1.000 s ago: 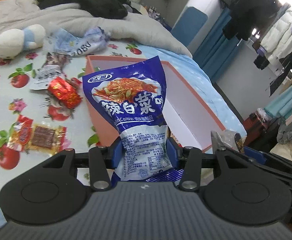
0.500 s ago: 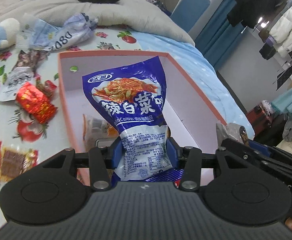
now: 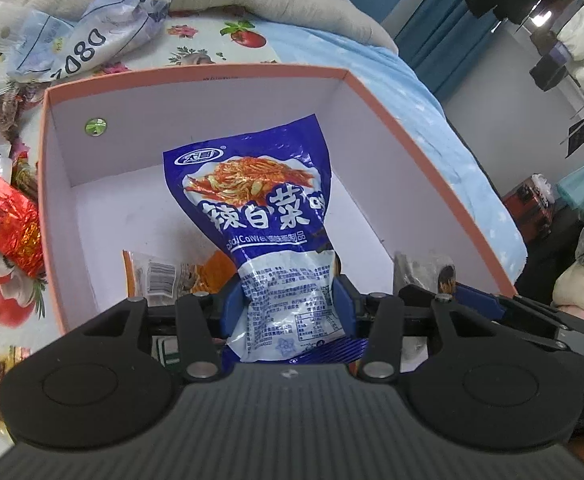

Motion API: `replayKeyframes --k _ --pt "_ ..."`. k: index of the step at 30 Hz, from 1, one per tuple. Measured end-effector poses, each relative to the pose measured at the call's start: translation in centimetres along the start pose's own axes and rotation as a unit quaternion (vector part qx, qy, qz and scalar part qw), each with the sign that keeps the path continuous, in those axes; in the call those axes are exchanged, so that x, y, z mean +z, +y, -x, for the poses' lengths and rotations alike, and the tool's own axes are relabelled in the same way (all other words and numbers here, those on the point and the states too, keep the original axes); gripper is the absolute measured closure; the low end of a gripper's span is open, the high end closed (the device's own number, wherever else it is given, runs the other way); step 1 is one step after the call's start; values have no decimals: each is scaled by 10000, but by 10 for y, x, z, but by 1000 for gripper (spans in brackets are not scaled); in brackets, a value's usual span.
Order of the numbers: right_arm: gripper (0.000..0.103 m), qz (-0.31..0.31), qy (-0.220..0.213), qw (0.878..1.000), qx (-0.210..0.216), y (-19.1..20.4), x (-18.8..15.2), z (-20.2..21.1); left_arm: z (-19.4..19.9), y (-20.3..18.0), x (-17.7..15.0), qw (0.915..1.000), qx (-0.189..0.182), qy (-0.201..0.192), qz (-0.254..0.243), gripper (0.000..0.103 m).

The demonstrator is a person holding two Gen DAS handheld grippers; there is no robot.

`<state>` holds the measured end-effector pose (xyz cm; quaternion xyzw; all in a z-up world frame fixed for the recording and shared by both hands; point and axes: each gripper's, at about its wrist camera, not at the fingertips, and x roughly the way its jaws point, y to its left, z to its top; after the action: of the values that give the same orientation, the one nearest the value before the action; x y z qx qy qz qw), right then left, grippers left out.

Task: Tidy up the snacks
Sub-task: 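Carry both held packets into the pink box and open both grippers, then withdraw both open grippers from the pink box toward the remaining snacks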

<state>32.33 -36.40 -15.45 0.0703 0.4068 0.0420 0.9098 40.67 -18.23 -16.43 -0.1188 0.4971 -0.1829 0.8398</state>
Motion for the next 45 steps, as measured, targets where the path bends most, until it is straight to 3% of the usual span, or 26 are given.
replayKeyframes --k 2,5,6,13,22,35,45 --pt "55 -94 112 9999 5 -3 2 -6 -3 0 3 10000 26 50 -33 42" --pt "41 -175 141 9997 -32 -6 4 -7 1 -4 6 9998 105 -2 -143 22" --pt "41 -170 98 9998 -46 -6 5 -4 4 -5 7 9998 138 -63 -143 20" --pt "41 -193 -129 9997 -23 -2 2 25 43 -17 1 9989 123 -360 -271 20" --pt "41 -263 -523 9983 79 15 -16 84 124 -36 -28 9954 29 -860 -412 20" --pt "41 -52 -1090 9935 321 57 -55 168 235 -39 -107 9872 65 -1487 -569 20" --pt "41 218 -1164 9910 618 88 -95 197 283 -12 -169 9857 215 -1666 -134 20"
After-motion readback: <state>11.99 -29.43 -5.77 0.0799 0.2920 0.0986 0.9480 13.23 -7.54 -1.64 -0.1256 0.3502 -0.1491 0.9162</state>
